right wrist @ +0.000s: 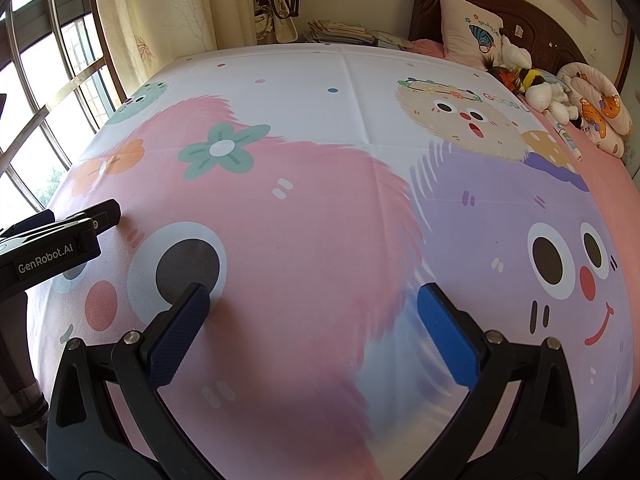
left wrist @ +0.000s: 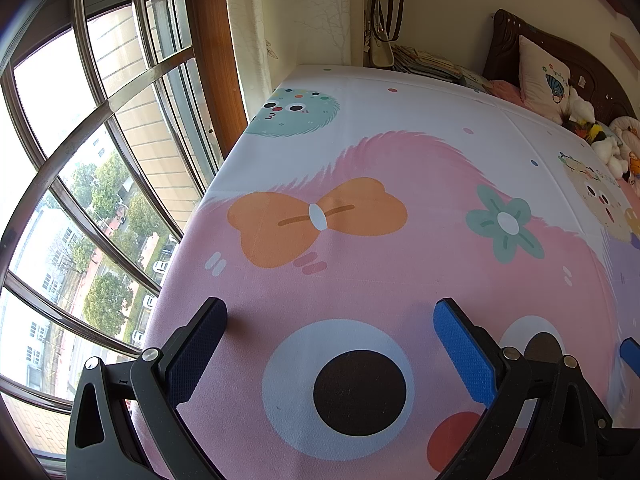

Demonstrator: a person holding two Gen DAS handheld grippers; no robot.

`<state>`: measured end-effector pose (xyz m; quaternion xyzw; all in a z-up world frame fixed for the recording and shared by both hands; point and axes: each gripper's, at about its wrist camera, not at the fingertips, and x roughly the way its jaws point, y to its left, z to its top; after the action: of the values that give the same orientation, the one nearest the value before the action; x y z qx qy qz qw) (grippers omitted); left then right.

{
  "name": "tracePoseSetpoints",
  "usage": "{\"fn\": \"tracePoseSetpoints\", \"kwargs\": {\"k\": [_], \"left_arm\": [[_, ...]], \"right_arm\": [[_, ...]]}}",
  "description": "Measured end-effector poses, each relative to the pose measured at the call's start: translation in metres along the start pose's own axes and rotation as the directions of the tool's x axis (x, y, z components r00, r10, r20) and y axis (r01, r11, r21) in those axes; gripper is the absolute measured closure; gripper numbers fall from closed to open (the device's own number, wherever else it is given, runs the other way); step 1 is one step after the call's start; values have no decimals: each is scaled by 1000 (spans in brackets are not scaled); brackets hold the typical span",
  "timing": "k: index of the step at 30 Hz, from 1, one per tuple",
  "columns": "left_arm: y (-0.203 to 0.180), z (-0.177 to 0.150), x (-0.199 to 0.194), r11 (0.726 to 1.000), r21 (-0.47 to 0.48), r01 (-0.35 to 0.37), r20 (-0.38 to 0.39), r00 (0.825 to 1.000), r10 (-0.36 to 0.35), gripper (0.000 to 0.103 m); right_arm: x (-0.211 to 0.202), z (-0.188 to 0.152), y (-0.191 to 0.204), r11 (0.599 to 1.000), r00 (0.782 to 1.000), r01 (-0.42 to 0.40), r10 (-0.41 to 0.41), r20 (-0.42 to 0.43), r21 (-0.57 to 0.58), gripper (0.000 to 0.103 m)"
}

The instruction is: Collect trash

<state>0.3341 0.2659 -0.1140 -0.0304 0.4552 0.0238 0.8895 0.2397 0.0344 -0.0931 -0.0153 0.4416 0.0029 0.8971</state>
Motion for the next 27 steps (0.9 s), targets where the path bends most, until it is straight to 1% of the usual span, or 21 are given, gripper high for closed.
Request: {"fn": "tracePoseSetpoints", "kwargs": {"k": [27], "left_arm": [[0, 0, -1, 1000, 0, 0, 0, 1000, 0, 1]], "right_arm": [[0, -1, 0, 1000, 1000, 0, 0, 0, 0, 0]]}}
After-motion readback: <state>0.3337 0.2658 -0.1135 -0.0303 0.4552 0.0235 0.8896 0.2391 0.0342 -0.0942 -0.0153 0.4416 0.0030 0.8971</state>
